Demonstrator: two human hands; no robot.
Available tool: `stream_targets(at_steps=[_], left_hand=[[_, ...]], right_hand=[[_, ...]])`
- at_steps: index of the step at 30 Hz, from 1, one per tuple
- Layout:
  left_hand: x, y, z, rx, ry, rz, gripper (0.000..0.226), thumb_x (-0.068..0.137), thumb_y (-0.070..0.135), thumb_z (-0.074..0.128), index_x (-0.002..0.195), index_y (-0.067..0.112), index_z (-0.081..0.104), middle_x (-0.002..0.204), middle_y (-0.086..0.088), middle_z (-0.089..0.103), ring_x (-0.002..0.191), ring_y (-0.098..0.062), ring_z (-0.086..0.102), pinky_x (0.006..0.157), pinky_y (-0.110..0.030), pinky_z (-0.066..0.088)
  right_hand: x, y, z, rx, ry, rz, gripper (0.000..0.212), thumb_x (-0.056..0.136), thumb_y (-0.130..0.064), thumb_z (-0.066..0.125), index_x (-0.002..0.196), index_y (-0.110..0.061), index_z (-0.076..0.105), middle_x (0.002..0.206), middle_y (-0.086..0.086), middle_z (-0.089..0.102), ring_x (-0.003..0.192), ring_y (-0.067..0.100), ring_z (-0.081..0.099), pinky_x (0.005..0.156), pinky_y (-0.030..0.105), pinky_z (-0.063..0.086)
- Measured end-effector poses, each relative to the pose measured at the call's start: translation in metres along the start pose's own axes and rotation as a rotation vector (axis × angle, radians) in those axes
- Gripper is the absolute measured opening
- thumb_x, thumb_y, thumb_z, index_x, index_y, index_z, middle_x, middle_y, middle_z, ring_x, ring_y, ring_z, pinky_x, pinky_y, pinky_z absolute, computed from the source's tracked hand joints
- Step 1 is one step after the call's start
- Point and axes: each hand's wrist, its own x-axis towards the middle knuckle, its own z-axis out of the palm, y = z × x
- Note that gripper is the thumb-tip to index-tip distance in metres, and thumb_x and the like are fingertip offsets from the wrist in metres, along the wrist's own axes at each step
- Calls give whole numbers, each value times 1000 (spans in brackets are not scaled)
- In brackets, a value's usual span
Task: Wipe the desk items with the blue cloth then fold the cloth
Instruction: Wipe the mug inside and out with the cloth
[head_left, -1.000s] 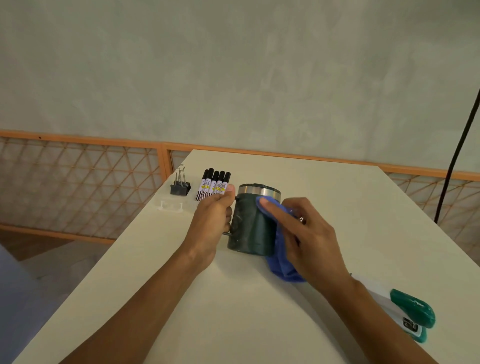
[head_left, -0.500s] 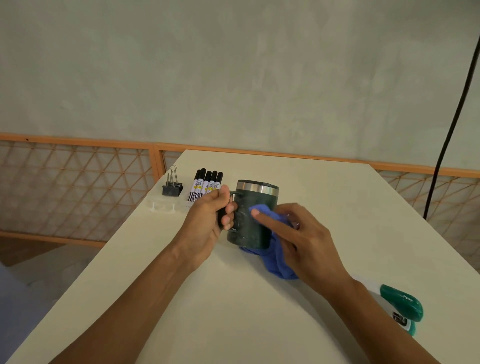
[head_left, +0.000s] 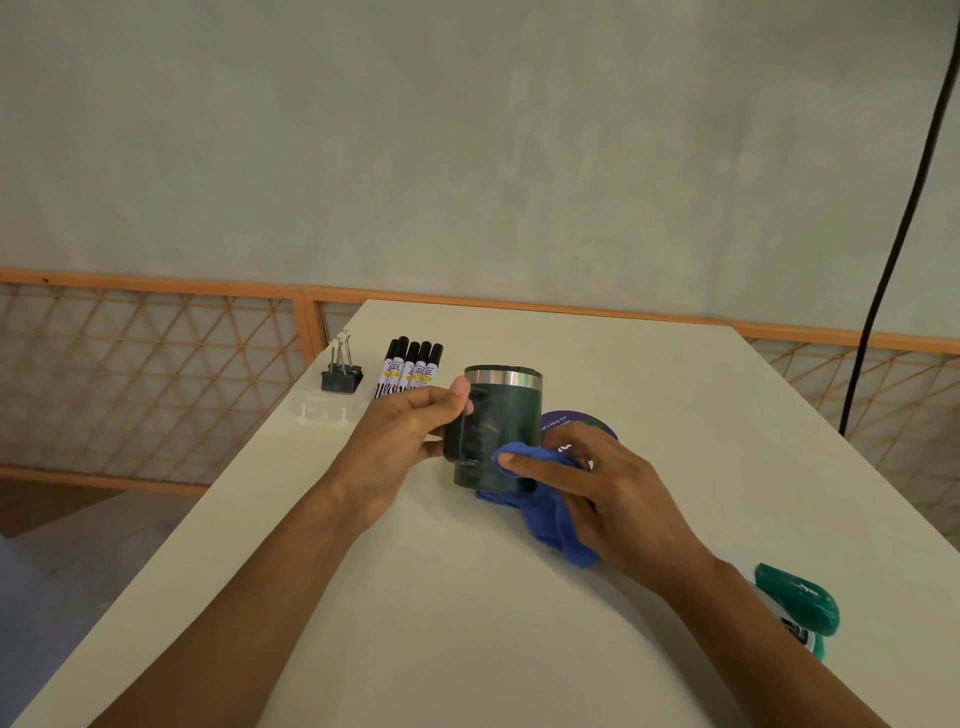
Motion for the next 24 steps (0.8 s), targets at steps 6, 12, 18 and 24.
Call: stream_targets(at_steps=[6, 12, 18, 24], left_hand=[[1, -2, -6, 194, -118, 64, 52, 104, 51, 57, 112, 2, 71, 107, -9, 76, 98, -20, 72, 97, -48, 62], [1, -3, -7, 285, -142, 132, 41, 110, 42, 50, 113, 9, 74, 108, -11, 77, 89, -11, 71, 76, -27, 58], [2, -5, -6, 278, -92, 165, 39, 111, 40, 52, 105, 11, 77, 99, -11, 76, 85, -15, 71, 71, -27, 57], [4, -7, -2, 294, -97, 202, 44, 111, 41, 53, 100, 2, 71, 95, -19, 72, 79, -18, 66, 70, -29, 57]], right_hand=[[18, -2, -3, 140, 132, 214, 40, 115, -35, 41, 151, -46, 55, 125, -12, 56, 98, 13, 61, 81, 20, 49], [28, -7, 2, 65, 186, 199, 46, 111, -26, 46, 155, -39, 53, 130, -9, 54, 92, 3, 50, 79, 13, 44], [7, 1, 1, -15, -4, -48, 54, 104, -9, 52, 149, -37, 60, 127, -2, 59, 98, 18, 57, 71, 34, 53], [23, -4, -7, -57, 119, 123, 47, 112, -33, 32, 150, -38, 59, 128, -3, 59, 102, 16, 57, 77, 31, 55]])
